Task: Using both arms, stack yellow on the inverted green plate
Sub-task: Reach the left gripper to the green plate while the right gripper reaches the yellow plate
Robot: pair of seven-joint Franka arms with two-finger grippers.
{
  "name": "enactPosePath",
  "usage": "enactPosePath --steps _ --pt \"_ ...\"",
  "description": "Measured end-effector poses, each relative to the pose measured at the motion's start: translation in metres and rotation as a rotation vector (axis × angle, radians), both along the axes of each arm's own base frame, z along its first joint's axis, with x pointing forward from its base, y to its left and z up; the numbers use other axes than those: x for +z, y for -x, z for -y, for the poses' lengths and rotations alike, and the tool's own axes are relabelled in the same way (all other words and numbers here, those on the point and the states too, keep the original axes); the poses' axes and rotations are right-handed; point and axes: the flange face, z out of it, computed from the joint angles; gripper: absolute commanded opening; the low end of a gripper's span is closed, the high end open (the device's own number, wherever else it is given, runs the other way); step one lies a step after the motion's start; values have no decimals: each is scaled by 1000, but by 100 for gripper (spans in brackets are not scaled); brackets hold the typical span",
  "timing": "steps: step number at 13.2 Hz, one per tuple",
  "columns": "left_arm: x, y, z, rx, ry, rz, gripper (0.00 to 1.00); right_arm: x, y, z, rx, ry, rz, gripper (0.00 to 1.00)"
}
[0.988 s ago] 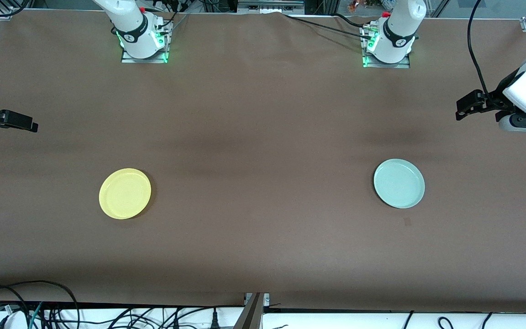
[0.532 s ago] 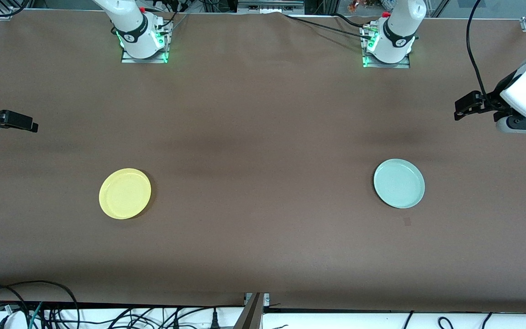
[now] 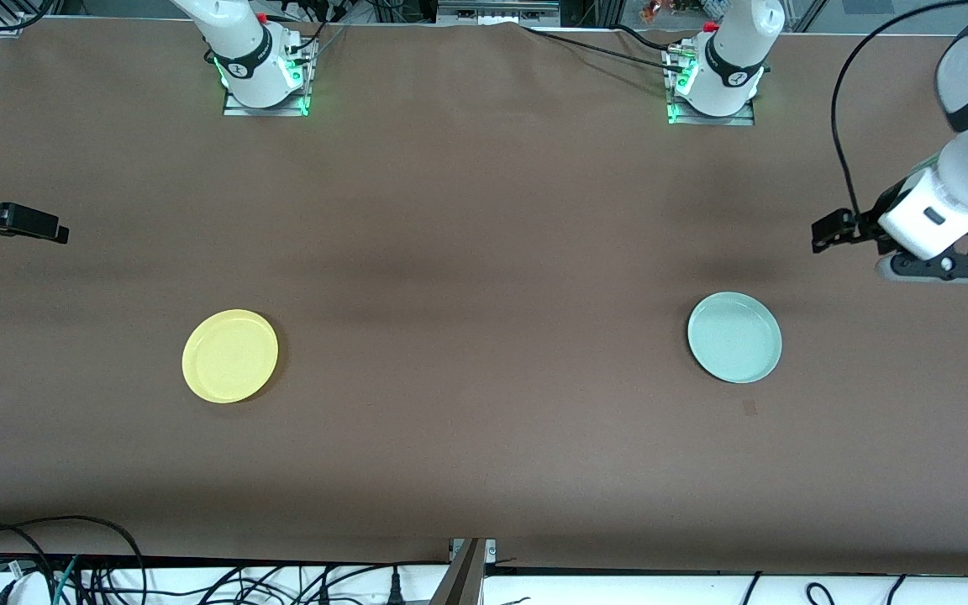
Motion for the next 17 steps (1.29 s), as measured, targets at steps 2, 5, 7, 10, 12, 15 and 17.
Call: enactPosePath --steps 2,5,7,10,12,15,17 --pt "-54 -5 0 -4 -4 -9 100 0 0 1 0 5 -1 100" --pt "-133 -22 -1 -5 -14 -29 100 -2 -1 1 0 6 -5 100" --pt "-182 -28 -9 6 -21 -49 100 -10 -4 1 0 6 -16 100" --pt "-247 -28 -32 39 -28 -76 100 -31 -14 2 0 9 -32 100" --pt "-276 -27 -54 72 -31 -66 100 -53 -23 3 -1 12 -47 100" --pt "-301 -26 -70 93 -34 -54 100 -91 -40 6 -2 16 -60 100" --pt "-300 -29 -65 86 -32 -48 53 -123 -51 11 -9 17 -54 100"
